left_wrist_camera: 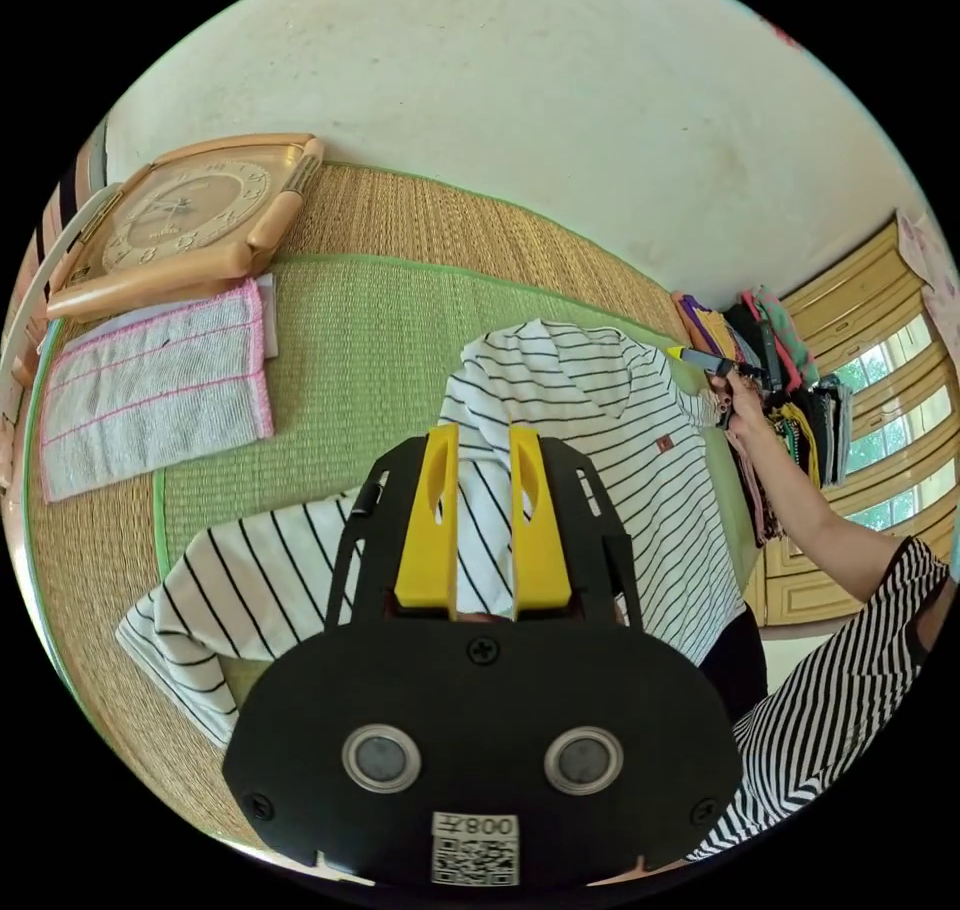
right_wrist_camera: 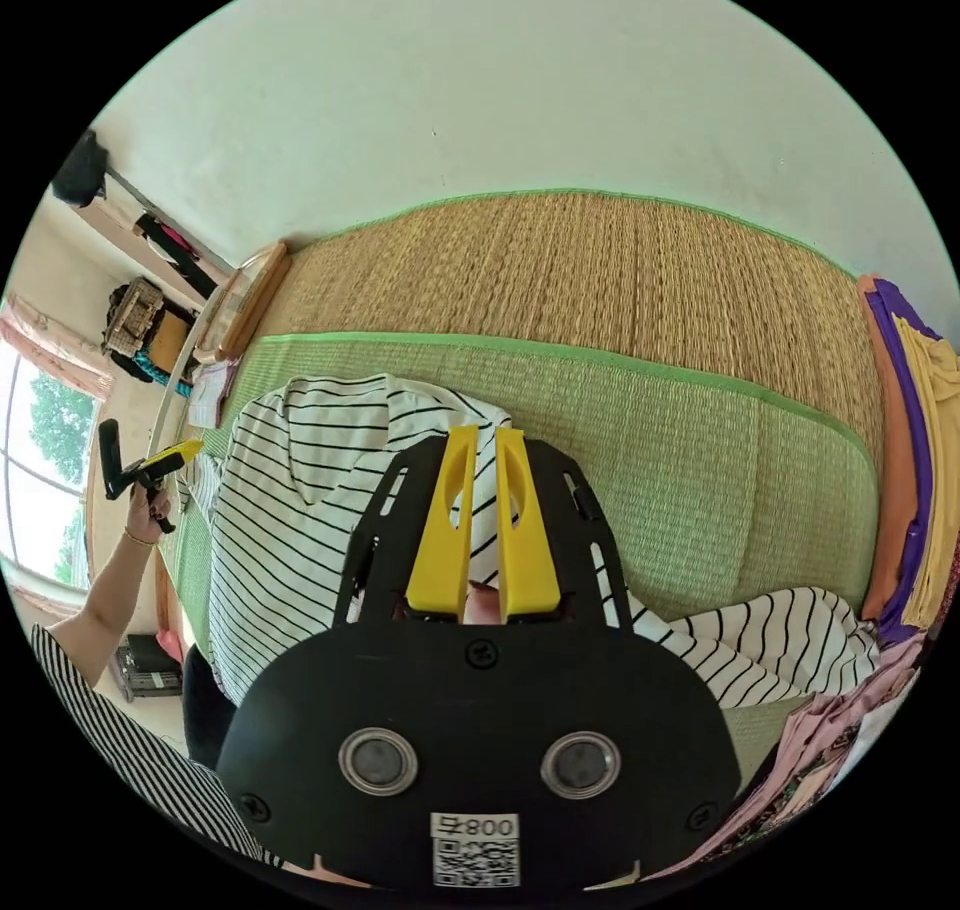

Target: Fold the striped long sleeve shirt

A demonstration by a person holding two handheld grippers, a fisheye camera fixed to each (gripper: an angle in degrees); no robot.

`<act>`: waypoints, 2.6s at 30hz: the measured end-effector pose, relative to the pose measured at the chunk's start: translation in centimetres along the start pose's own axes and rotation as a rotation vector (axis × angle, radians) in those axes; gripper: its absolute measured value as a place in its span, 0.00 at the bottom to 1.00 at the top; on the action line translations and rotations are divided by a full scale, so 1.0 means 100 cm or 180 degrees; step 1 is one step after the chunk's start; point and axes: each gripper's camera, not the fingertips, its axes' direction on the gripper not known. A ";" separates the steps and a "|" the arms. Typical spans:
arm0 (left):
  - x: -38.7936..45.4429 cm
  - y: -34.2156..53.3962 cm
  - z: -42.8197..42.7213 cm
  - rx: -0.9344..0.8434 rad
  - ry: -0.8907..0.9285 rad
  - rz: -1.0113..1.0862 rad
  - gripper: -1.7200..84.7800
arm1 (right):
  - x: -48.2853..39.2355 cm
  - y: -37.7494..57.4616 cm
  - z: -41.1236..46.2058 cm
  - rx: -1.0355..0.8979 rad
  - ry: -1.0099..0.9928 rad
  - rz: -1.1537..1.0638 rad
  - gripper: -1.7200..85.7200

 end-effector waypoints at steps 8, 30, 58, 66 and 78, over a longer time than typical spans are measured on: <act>-0.010 0.023 0.006 -0.0523 -0.1384 -0.0007 0.04 | -0.096 0.043 0.033 -0.0327 0.0041 -0.0486 0.03; 0.002 -0.037 0.029 -0.0191 -0.0376 -0.0290 0.05 | -0.057 -0.052 0.056 -0.0557 0.0526 -0.0109 0.07; 0.079 0.020 -0.028 0.0006 -0.0914 -0.0585 0.02 | -0.033 0.079 -0.002 -0.0389 0.0878 0.0328 0.02; 0.137 0.029 -0.049 0.0192 -0.0864 -0.0690 0.02 | -0.060 0.135 -0.048 0.0071 0.0619 0.0285 0.02; 0.249 0.021 -0.067 0.0342 0.0015 -0.0466 0.03 | -0.063 0.265 -0.069 0.0250 0.0289 0.0430 0.02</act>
